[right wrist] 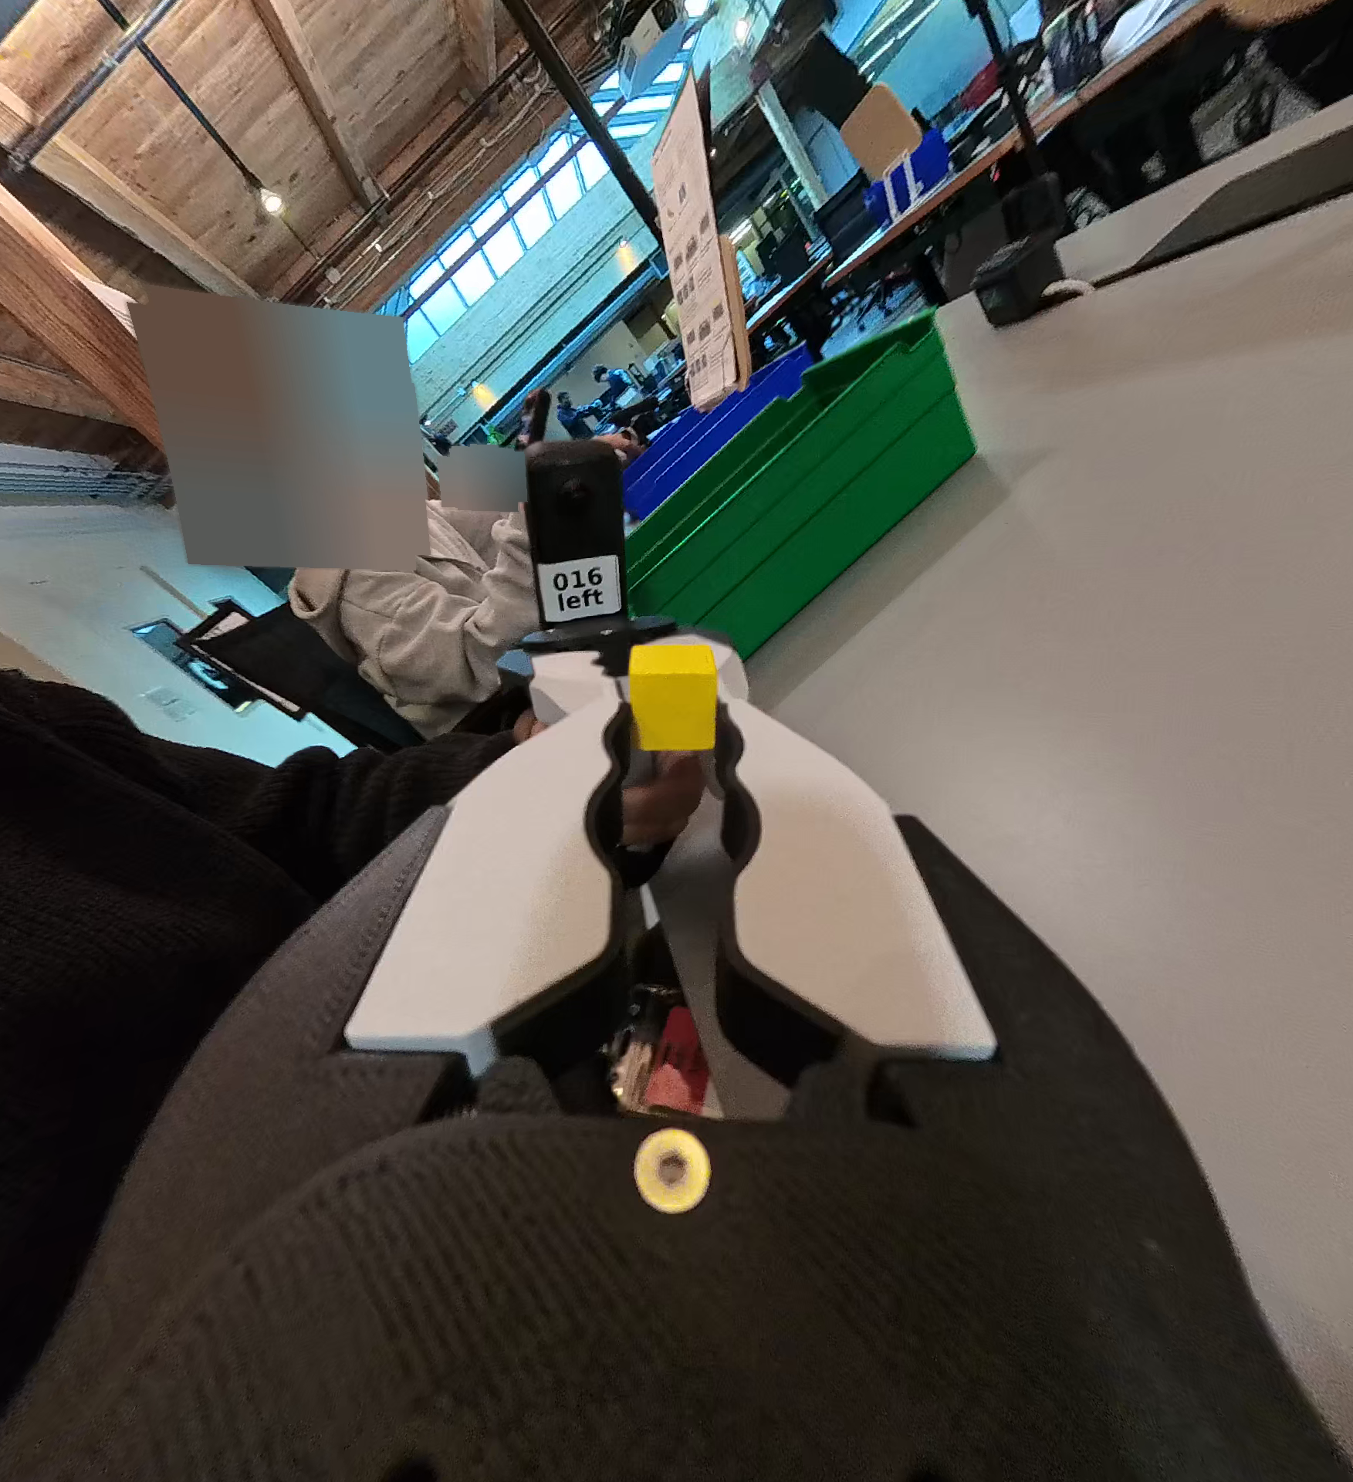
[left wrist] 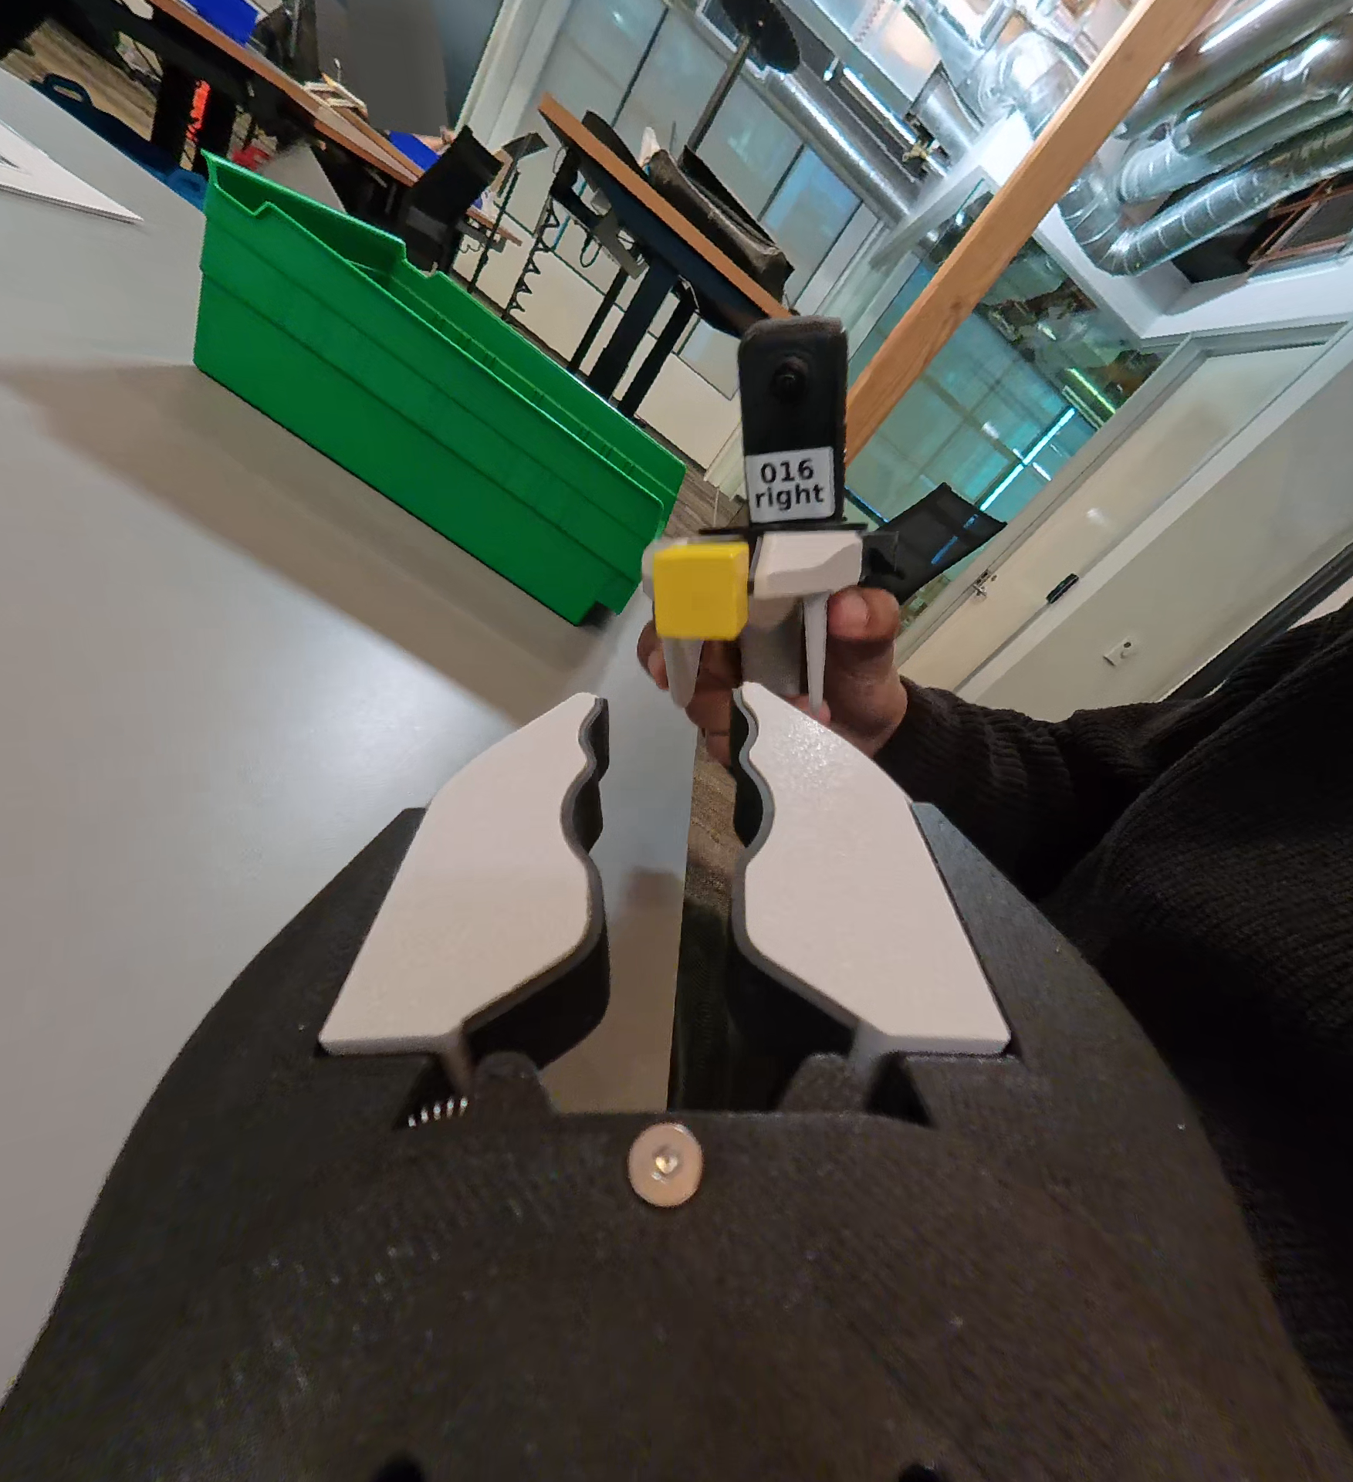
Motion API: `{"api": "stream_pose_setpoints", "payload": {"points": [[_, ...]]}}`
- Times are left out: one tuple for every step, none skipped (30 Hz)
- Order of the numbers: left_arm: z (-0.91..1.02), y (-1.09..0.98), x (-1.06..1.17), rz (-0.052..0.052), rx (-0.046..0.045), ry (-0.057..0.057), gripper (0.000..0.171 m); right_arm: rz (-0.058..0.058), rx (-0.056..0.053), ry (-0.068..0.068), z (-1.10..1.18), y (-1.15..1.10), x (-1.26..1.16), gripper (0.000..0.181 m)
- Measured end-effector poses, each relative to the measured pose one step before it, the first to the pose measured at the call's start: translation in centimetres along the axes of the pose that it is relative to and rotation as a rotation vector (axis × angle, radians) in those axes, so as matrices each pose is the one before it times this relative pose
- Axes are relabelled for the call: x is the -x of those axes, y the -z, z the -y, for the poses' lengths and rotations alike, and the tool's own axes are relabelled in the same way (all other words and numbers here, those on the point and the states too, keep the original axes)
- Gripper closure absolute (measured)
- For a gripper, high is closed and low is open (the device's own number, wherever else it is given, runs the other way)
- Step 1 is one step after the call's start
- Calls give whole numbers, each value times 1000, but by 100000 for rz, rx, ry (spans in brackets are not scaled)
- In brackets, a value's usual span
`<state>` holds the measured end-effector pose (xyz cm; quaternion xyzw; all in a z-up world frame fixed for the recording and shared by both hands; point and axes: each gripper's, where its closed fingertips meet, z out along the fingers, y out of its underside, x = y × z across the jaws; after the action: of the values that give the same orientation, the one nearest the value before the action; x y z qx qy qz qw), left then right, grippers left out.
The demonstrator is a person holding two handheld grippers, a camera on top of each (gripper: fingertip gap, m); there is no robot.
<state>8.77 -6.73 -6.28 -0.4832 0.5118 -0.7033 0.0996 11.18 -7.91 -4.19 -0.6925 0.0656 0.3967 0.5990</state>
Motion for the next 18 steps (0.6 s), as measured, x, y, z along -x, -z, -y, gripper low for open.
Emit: {"api": "stream_pose_setpoints", "payload": {"points": [[-36, 26, 91, 602, 434, -753, 142, -1598, -1349, 2404, 747, 389, -115, 161], [-12, 31, 96, 755, 353, -1022, 142, -1640, -2122, 2513, 1208, 569, -78, 161], [-6, 20, 78, 739, 279, -884, 142, -1191, -3067, 2809, 1749, 784, -15, 161], [3, 6, 52, 455, 143, -468, 142, -1450, -3098, 3875, 2170, 1049, -84, 161], [-30, -18, -6, 120, 97, -67, 142, -2692, -2551, 5204, 2485, 1292, -382, 161], [-41, -40, -34, 1, 171, 66, 142, -4148, -1697, 6487, 2605, 1438, -783, 161], [-47, -74, -46, 15, 361, -138, 142, -4999, -12, 6658, 2419, 1457, -1201, 161], [-73, -100, -46, 149, 646, -456, 142, -4722, 2713, 6125, 1889, 1332, -1546, 161], [-120, -100, -50, 369, 816, -849, 142, -4840, 5187, 6269, 1200, 1221, -1921, 161], [-161, -120, -38, 607, 1037, -1226, 142, -5856, 6397, 7783, 484, 1107, -2334, 161], [-220, -142, -32, 644, 1366, -1517, 142, -5125, 8363, 8548, -405, 865, -2412, 161], [-244, -174, -14, 644, 1528, -1565, 142, -2122, 9306, 8288, -1156, 539, -1999, 161], [-261, -223, 25, 667, 1456, -1345, 142, 183, 9588, 7507, -1706, 246, -1478, 161], [-240, -260, 103, 803, 1147, -909, 142, 1099, 9895, 6061, -2033, -31, -1027, 161], [-243, -292, 172, 969, 936, -234, 142, 2670, 10095, 5889, -2131, -291, -452, 161], [-244, -300, 108, 383, 503, 754, 142, 3100, 10000, 6753, -2067, -498, -65, 161], [-284, -320, -27, -1013, 564, 1977, 142, 646, 10225, 7662, -1945, -695, -165, 161], [-323, -299, -148, -2285, 1257, 2812, 143, 138, 9212, 7807, -1622, -836, -63, 161]]}}
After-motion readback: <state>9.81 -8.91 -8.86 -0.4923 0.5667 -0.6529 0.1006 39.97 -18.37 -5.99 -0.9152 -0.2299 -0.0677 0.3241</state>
